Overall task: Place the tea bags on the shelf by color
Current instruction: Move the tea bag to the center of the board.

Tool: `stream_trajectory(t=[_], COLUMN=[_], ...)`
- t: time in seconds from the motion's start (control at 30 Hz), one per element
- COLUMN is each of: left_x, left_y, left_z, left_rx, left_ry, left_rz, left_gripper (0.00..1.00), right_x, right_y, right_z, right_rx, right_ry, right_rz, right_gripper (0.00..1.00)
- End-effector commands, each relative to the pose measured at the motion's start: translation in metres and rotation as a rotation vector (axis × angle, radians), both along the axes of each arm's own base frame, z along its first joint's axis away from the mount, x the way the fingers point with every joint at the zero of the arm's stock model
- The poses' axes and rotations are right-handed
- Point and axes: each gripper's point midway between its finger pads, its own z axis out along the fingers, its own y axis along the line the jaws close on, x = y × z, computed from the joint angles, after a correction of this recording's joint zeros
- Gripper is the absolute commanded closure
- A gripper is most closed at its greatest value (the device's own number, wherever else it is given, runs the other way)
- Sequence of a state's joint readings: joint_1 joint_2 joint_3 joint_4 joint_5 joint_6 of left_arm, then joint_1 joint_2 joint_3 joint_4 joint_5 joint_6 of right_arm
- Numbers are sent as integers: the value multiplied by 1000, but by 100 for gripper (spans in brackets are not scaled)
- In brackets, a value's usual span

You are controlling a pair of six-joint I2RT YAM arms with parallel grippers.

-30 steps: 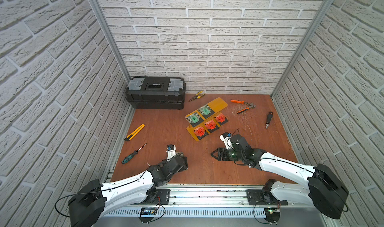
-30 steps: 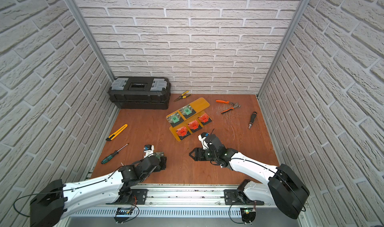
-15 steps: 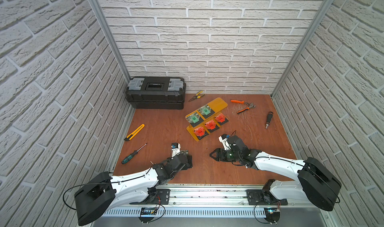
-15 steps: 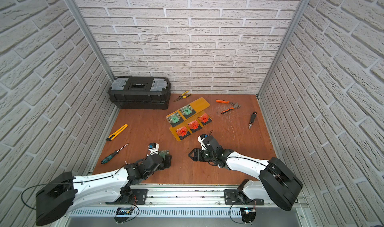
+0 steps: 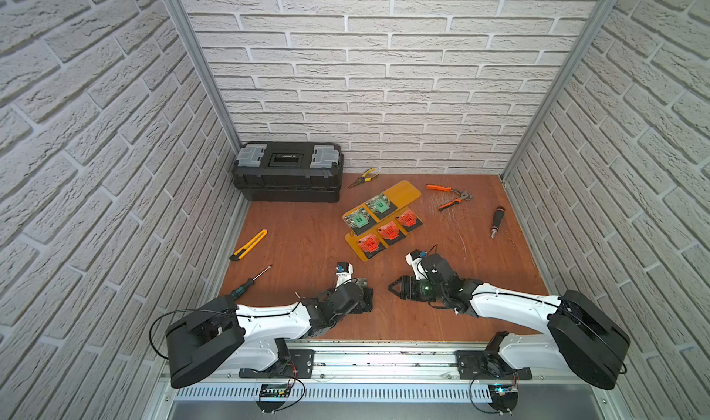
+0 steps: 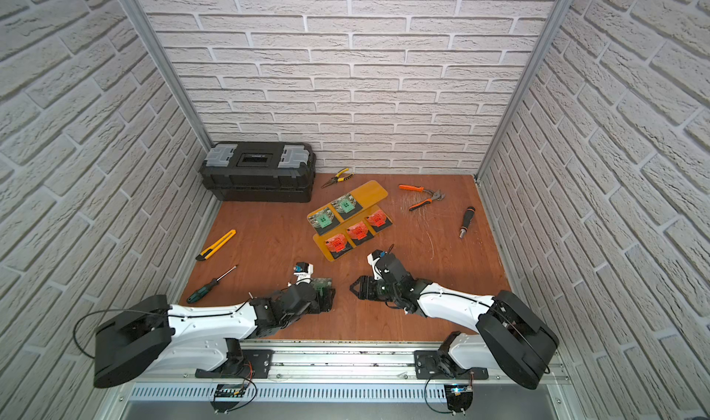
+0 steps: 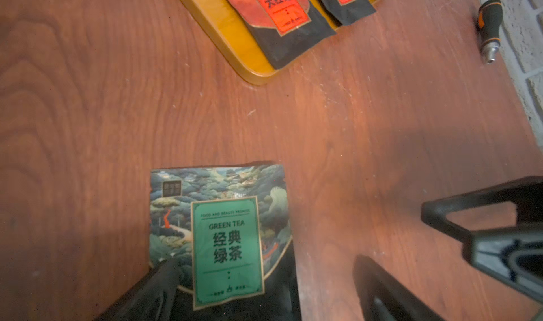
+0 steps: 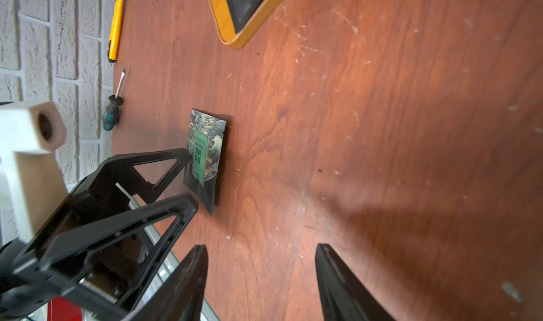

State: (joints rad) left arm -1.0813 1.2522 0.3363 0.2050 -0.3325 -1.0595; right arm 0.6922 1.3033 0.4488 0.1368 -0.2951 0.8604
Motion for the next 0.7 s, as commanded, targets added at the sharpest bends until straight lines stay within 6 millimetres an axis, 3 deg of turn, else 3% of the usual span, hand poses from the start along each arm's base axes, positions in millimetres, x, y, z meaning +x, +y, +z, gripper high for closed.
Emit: stream_trajectory(t=[0.0,0.23,0.47,0.67], left_x=[-2,-4,-1,-5], left_y=[-13,-20,-9,1], left_z=[3,14,29,24], left_rx=[-31,-46,-40,-18], left_ry=[3,-20,-65,-53], left_rz=[-20,-28,1,14], left_gripper=[2,2,2,2], right_x=[2,-1,-6,-10], right_y=[-1,-7,-3,5], right_z=[2,0,1,7], right_rx=[13,2,15,34], right_ry=[-26,-24,-26,-35], right_rz=[-24,-38,-5,27], right_gripper=[38,39,39,40])
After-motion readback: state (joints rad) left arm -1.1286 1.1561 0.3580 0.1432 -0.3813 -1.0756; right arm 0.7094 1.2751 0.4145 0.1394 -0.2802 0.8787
